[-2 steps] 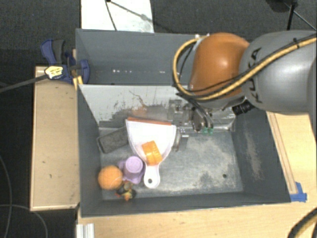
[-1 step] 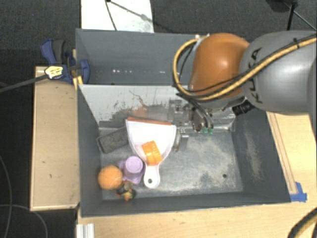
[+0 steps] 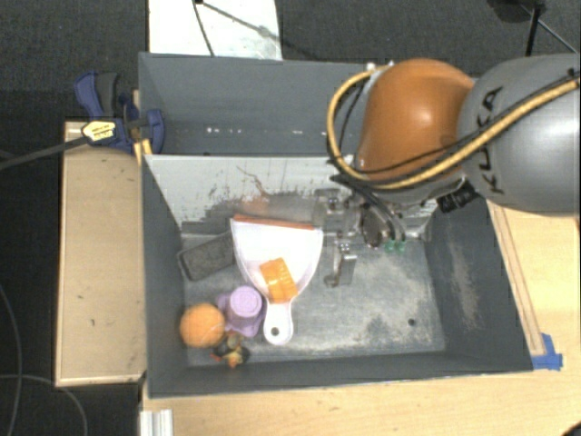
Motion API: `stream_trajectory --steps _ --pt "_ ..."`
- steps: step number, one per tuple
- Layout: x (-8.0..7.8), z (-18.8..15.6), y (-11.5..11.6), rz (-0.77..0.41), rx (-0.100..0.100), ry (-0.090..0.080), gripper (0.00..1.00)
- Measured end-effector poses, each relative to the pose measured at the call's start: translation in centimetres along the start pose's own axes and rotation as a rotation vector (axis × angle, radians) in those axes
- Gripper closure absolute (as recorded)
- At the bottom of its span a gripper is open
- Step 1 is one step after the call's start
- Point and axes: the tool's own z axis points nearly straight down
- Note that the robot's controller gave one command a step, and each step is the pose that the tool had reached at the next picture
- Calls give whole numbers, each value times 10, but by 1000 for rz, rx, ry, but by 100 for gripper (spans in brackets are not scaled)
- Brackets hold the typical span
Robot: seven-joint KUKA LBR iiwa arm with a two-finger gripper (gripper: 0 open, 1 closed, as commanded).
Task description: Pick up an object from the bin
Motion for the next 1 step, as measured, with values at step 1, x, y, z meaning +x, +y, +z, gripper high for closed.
stream_trajectory --steps 1 --pt "14 14 2 43 -3 -22 0"
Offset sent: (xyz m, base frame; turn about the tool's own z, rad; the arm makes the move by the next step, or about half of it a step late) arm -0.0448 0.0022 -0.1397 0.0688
